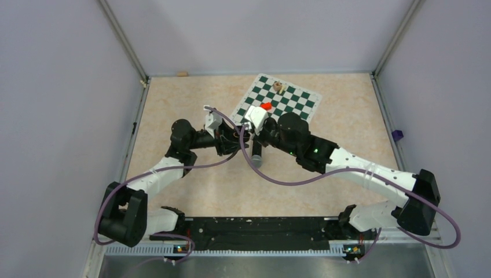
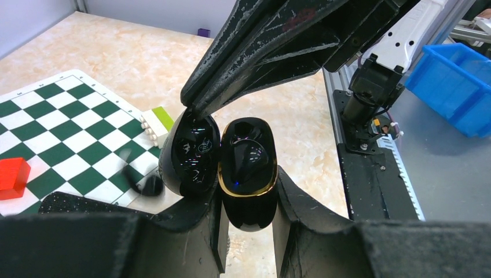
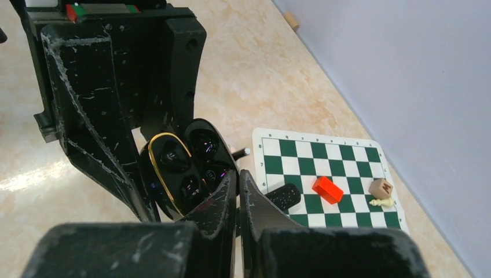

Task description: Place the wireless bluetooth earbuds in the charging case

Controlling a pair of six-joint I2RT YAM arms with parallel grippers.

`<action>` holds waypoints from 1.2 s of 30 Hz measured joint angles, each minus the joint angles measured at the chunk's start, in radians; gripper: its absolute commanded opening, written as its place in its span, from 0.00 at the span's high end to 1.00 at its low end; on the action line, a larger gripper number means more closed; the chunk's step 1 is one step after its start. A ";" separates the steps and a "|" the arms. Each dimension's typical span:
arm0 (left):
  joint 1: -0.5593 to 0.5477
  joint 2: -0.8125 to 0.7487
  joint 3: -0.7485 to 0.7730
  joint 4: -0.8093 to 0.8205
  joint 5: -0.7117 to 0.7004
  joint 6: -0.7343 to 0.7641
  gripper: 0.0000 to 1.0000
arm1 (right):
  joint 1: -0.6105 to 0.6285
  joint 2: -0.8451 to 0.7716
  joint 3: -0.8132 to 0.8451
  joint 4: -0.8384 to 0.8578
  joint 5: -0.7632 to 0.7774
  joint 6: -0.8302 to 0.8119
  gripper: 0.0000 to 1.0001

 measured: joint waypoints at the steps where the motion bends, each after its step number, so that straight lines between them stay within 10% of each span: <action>1: 0.001 -0.002 -0.002 0.000 0.000 0.005 1.00 | 0.000 0.000 -0.002 0.003 -0.006 0.000 1.00; 11: 0.009 -0.002 -0.011 -0.015 0.011 0.023 1.00 | -0.007 -0.001 -0.039 0.041 -0.016 -0.016 0.98; 14: 0.028 -0.006 -0.011 0.004 0.021 0.008 1.00 | -0.036 -0.005 -0.038 0.039 -0.069 -0.003 0.36; 16: 0.053 -0.014 -0.011 0.026 0.030 -0.010 1.00 | -0.095 -0.011 -0.033 0.022 -0.137 0.029 0.28; 21: 0.158 -0.088 -0.005 0.126 0.072 -0.051 1.00 | -0.302 0.011 0.000 -0.068 -0.251 0.080 0.29; 36: 0.333 -0.256 0.076 -0.196 0.187 0.136 1.00 | -0.301 0.634 0.360 -0.223 -0.496 0.381 0.55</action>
